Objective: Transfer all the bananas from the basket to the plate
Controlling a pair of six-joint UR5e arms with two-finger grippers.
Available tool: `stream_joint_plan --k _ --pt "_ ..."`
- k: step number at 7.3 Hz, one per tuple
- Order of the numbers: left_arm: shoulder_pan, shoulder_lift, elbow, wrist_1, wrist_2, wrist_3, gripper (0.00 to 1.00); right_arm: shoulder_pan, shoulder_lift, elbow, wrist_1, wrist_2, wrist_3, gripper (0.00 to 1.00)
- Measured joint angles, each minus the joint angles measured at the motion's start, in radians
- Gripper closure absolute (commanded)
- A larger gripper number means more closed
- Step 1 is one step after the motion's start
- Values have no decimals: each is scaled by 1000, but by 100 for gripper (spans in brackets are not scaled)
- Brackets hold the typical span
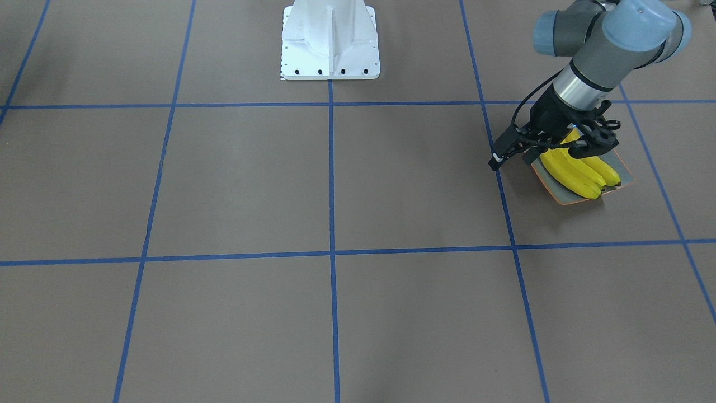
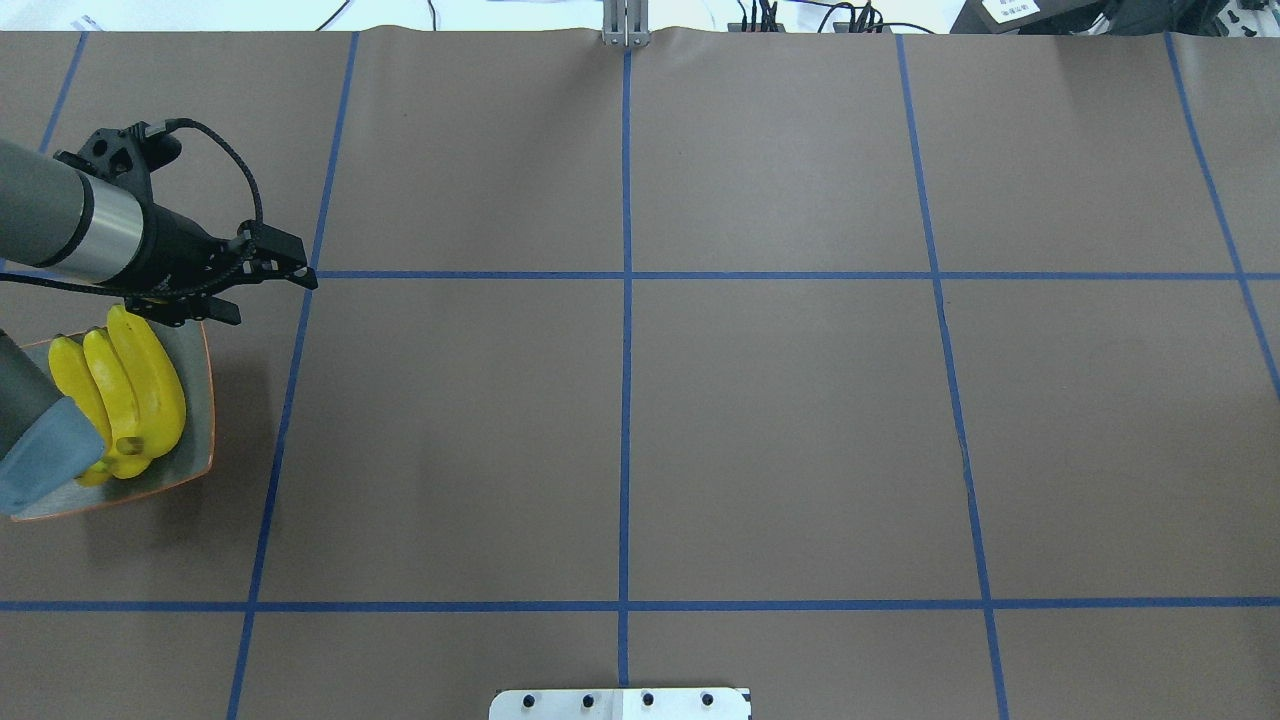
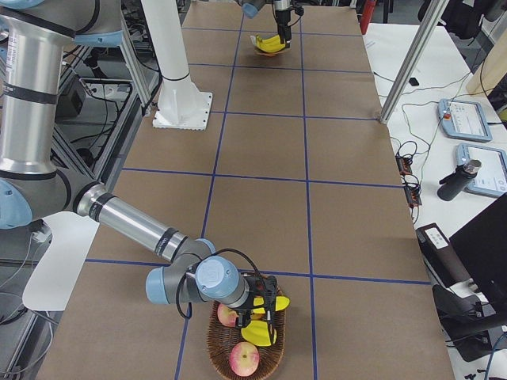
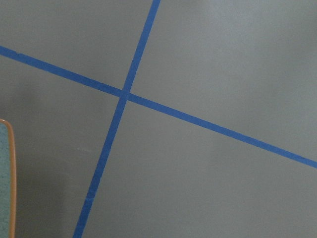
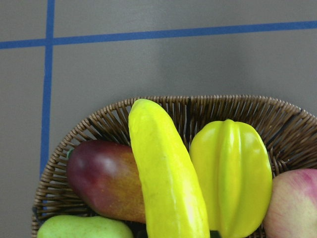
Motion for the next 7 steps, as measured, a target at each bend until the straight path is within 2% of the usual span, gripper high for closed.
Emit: stream_joint_plan --k 2,3,5,7 --pt "0 -17 5 -6 -2 0 0 24 54 90 -94 31 39 100" --pt "0 -29 8 -8 -3 -1 0 14 107 108 -116 52 122 100" --pt "0 -69 38 -9 -4 -3 0 -78 229 122 -108 68 371 100" --pt "0 -135 93 -9 -4 -15 0 -216 387 129 -77 41 674 100"
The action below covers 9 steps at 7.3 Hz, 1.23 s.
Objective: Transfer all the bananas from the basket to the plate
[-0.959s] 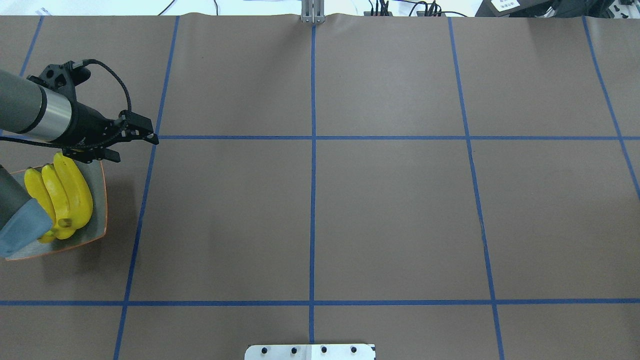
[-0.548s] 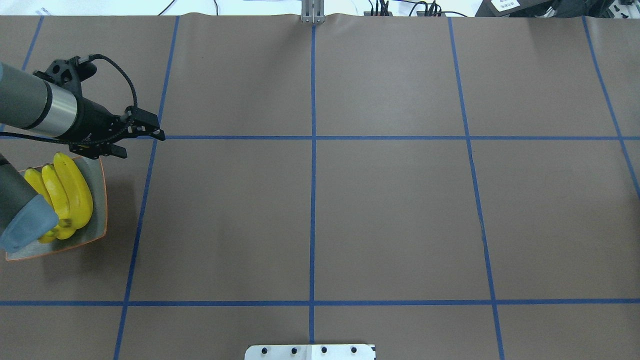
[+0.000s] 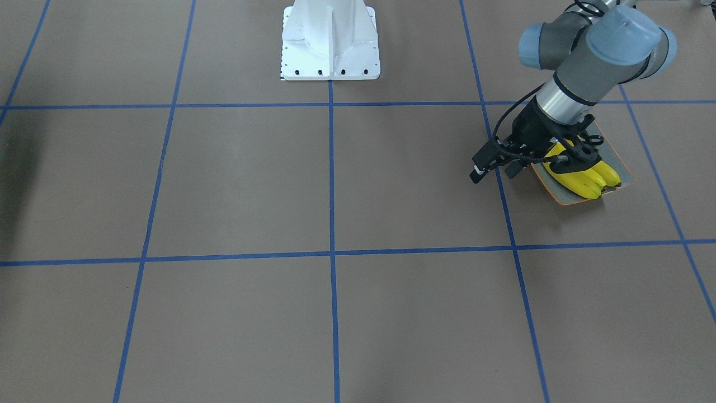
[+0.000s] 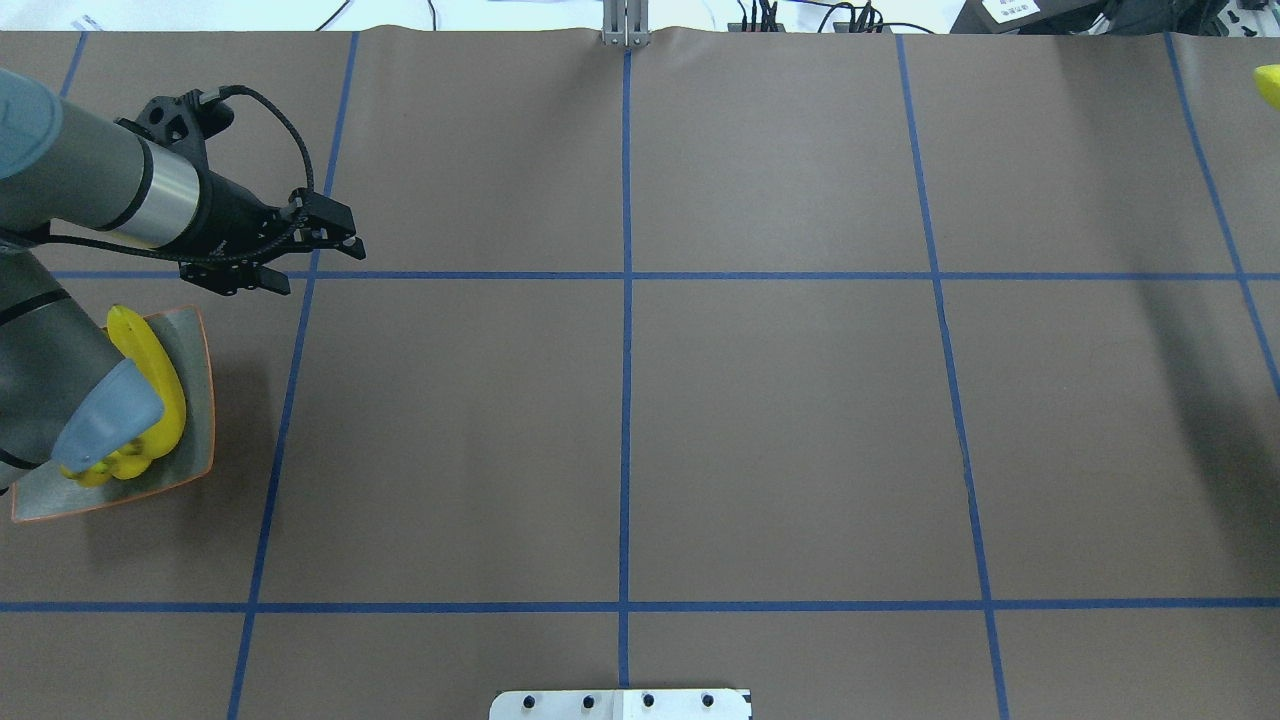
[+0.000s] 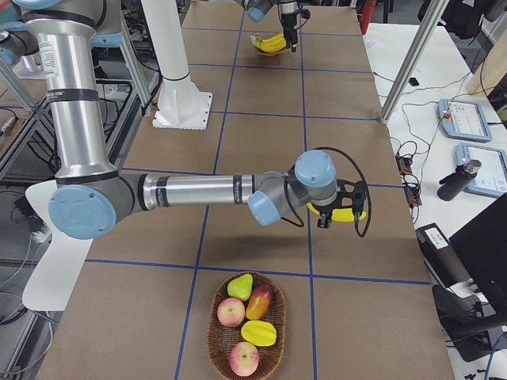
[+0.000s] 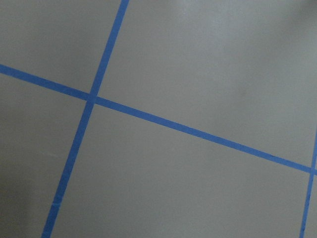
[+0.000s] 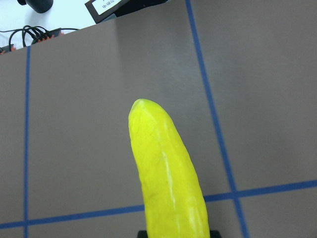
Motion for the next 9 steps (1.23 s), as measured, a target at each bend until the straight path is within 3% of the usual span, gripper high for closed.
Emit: stream_joint_plan --k 2,5,7,9 --pt "-1 -70 42 -3 0 -39 0 -131 108 18 76 -77 284 100" --pt "0 -122 117 -150 1 -159 0 -392 205 141 137 -317 691 100" --pt "0 -158 141 -228 1 -243 0 -553 237 240 142 -472 858 100" --pt "1 -208 147 -287 0 -358 0 -704 256 294 230 -603 955 100"
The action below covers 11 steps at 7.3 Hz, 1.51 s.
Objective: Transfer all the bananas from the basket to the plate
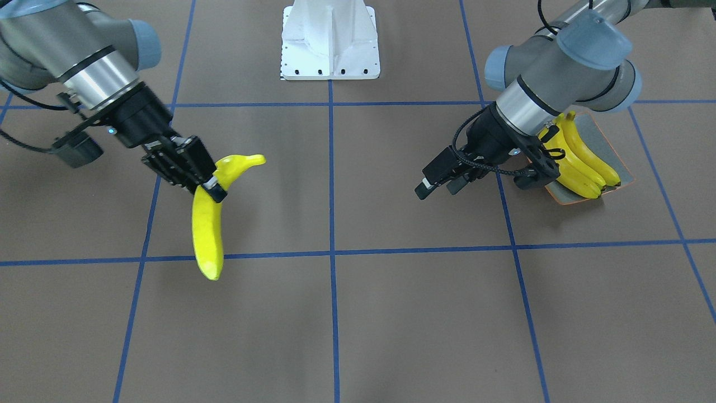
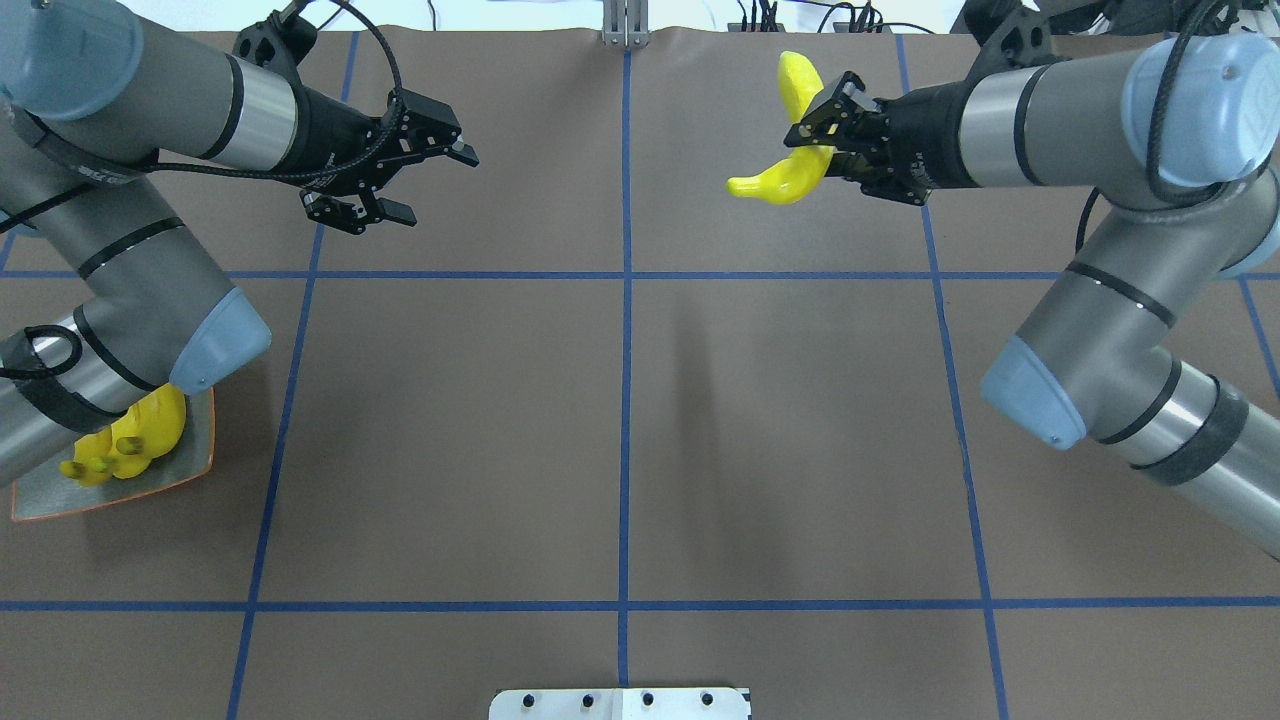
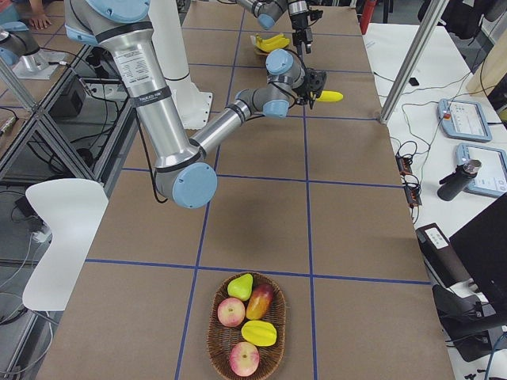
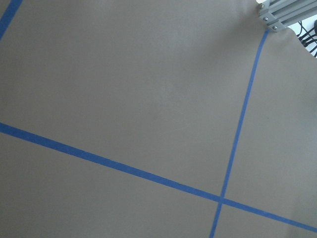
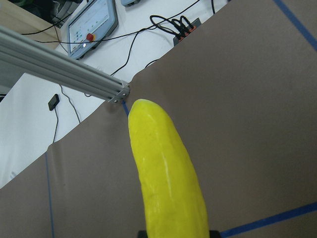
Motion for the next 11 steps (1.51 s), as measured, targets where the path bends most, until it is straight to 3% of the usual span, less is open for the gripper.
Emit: stream_joint_plan --k 4,8,11 --pt "28 -16 33 -291 -1 -249 0 -214 44 4 167 -179 28 100" --pt "76 -44 41 -485 4 -370 0 -265 93 -6 215 -216 26 100" --pt "123 -48 46 -574 78 -372 0 -270 97 -10 259 -218 68 100"
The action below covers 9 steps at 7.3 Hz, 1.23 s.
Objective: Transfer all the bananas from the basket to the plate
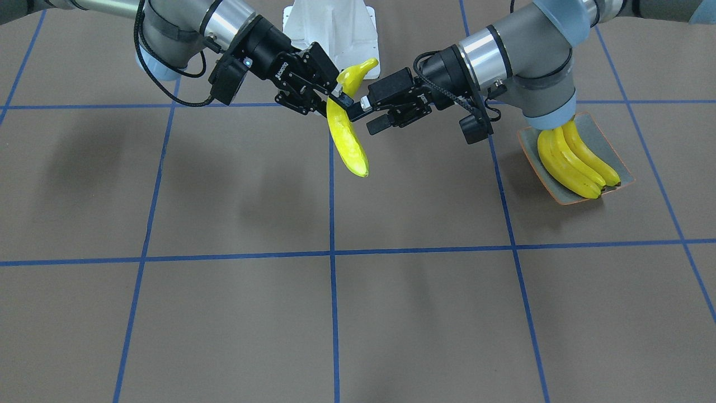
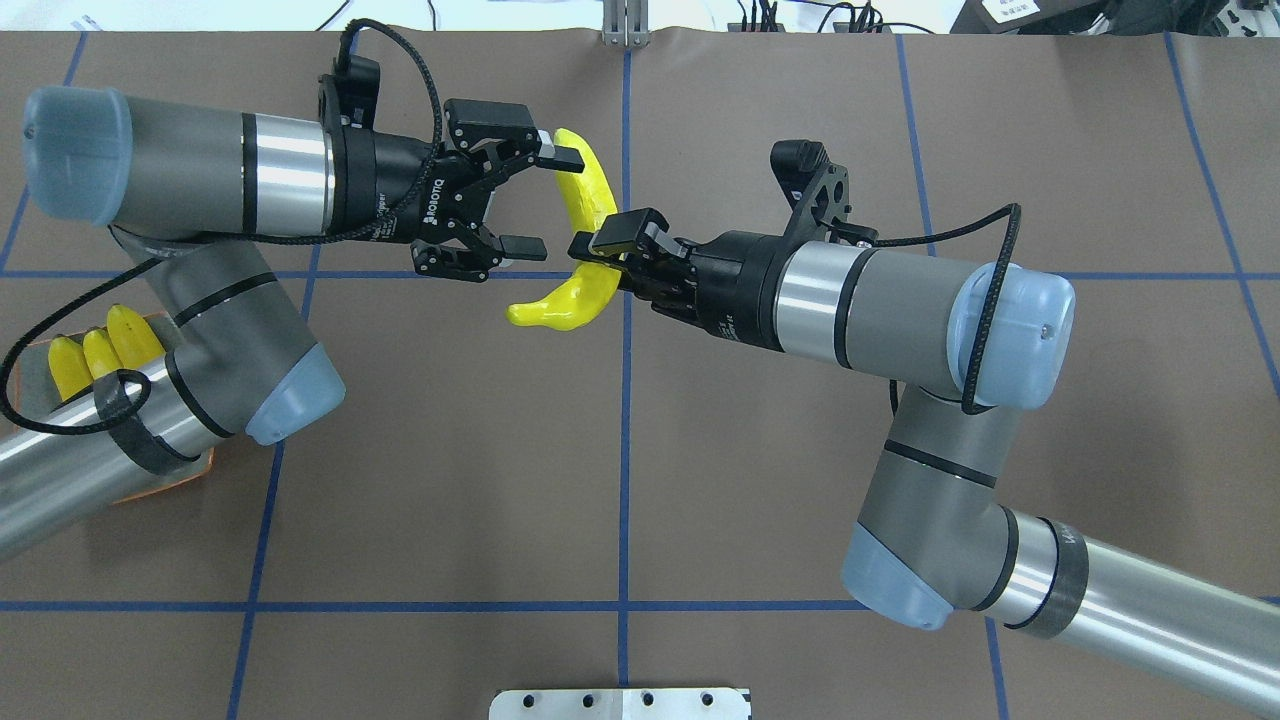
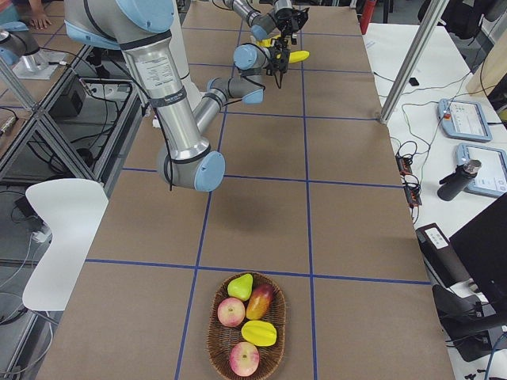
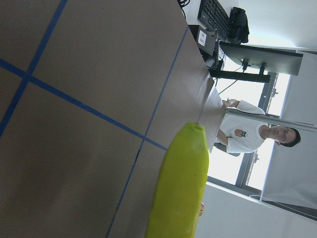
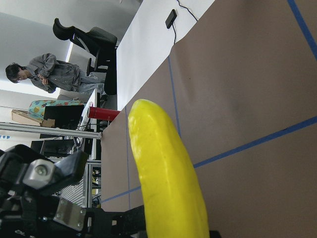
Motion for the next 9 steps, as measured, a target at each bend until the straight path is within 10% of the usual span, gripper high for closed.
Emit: stream_joint_plan --k 3,5,6,8,9 --pt "19 -9 7 -13 25 7 3 0 12 -3 14 1 38 100" --pt "24 -13 17 -15 26 8 39 0 14 -4 14 1 47 100" --pt "25 -14 19 -15 26 8 99 0 15 -4 14 1 48 100" --pt "26 -14 18 -15 27 7 100 0 15 -4 14 2 48 91" --pt "26 -14 17 -15 27 7 100 0 14 -4 15 2 49 1"
